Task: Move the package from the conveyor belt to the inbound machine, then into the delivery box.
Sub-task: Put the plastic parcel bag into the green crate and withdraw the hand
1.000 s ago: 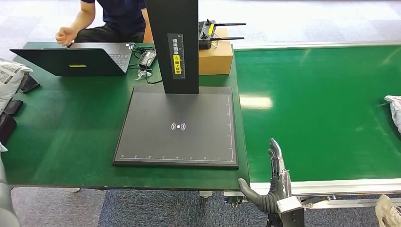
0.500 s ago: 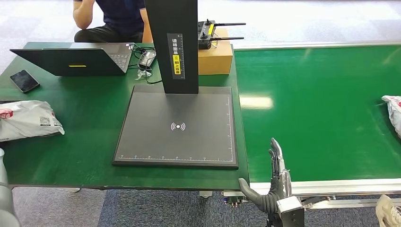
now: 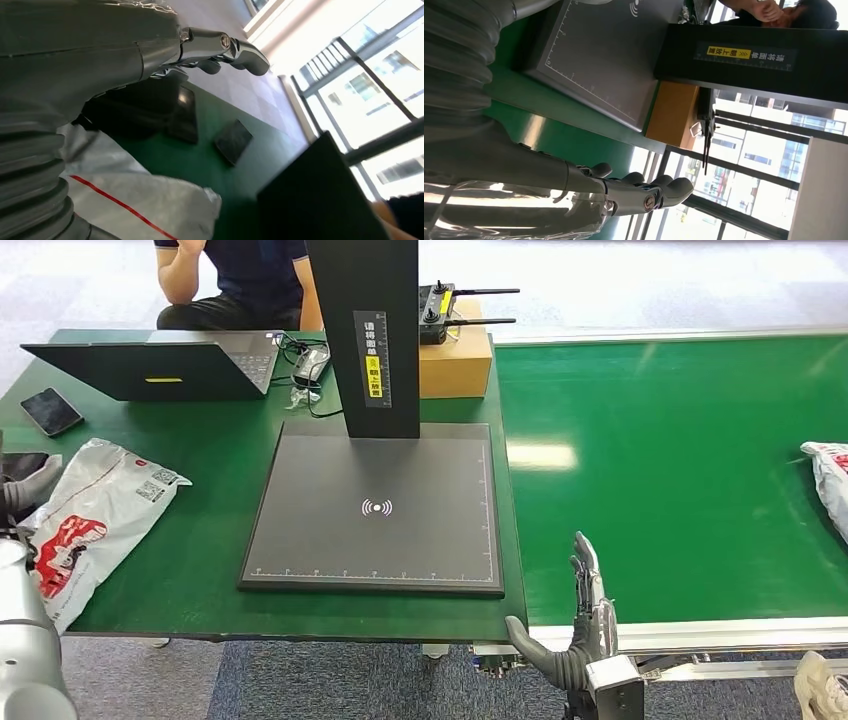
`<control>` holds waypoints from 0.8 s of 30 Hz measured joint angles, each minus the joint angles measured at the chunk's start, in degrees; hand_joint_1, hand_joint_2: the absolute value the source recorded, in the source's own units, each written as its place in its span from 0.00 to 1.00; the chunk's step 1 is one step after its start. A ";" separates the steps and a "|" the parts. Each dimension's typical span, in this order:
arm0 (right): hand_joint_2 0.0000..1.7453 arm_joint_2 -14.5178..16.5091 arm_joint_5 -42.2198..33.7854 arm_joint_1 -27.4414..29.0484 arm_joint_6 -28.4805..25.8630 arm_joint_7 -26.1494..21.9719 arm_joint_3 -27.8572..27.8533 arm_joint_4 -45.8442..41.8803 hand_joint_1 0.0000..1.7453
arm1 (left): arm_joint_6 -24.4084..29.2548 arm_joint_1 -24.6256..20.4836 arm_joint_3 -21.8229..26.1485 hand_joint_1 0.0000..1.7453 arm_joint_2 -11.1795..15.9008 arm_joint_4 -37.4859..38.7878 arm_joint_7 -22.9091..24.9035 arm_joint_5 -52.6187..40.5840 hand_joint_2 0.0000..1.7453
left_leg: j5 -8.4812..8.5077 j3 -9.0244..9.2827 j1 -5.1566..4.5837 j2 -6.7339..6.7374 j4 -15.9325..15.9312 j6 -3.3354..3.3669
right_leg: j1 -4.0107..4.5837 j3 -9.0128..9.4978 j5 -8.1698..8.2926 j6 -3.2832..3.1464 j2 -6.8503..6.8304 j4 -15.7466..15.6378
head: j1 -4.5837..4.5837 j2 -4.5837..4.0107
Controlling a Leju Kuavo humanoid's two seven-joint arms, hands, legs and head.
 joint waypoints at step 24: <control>1.00 0.14 -0.21 0.81 0.11 -0.03 -1.31 -0.21 0.00 | -11.22 26.02 -27.74 0.00 -12.06 -45.68 -11.41 11.10 1.00 | -0.12 0.08 -0.06 0.03 -0.01 0.00 | -0.07 0.03 -0.05 0.03 0.04 -0.03 | -0.02 0.00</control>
